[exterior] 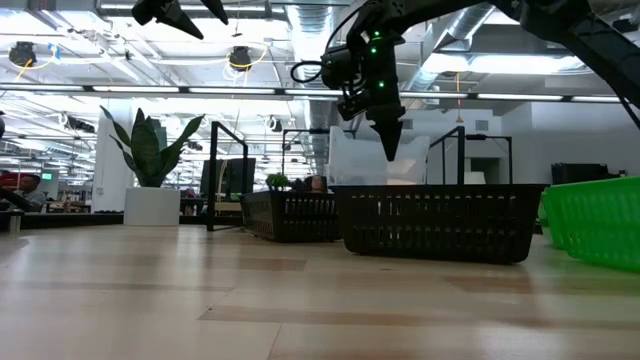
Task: Stack baskets on shelf by color
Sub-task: Stack the right transparent bin on top of the transparent bin on the shelf
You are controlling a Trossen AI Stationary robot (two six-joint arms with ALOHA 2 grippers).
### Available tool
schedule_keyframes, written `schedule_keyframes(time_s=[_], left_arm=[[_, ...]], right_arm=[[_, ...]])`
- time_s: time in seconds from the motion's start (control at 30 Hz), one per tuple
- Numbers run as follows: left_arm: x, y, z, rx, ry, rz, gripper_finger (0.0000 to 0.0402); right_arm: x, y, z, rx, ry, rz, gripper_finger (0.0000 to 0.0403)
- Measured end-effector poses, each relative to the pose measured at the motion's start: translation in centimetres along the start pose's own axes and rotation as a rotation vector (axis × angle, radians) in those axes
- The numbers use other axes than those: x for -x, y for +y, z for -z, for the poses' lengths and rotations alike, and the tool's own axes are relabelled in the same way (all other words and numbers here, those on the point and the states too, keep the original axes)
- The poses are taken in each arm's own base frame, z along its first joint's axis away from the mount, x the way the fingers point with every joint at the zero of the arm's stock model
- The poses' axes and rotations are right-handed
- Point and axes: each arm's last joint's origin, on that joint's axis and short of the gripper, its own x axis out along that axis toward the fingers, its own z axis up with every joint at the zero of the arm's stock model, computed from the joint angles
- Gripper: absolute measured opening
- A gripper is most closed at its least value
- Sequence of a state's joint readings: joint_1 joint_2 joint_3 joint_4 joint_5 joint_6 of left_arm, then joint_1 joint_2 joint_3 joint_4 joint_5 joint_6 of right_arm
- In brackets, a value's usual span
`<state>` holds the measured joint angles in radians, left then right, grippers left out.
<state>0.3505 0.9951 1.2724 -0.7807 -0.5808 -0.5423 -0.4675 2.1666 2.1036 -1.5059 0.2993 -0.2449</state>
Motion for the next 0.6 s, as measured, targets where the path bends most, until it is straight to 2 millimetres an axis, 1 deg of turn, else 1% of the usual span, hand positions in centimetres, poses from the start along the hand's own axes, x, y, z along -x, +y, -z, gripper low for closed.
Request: schedule_keyframes(time_s=[0.43,0.6], left_arm=[[0.00,0.00,0.00,-0.011,0.000,-0.001,0.0283],[0.00,0.00,0.00,-0.011,0.000,-0.001,0.0283]], right_arm=[[0.03,-0.04,-0.25,-0.009,-0.029,-0.004,0.0086],[0.03,-0.03,-0.07,-0.005,-0.014,-0.010,0.0121]])
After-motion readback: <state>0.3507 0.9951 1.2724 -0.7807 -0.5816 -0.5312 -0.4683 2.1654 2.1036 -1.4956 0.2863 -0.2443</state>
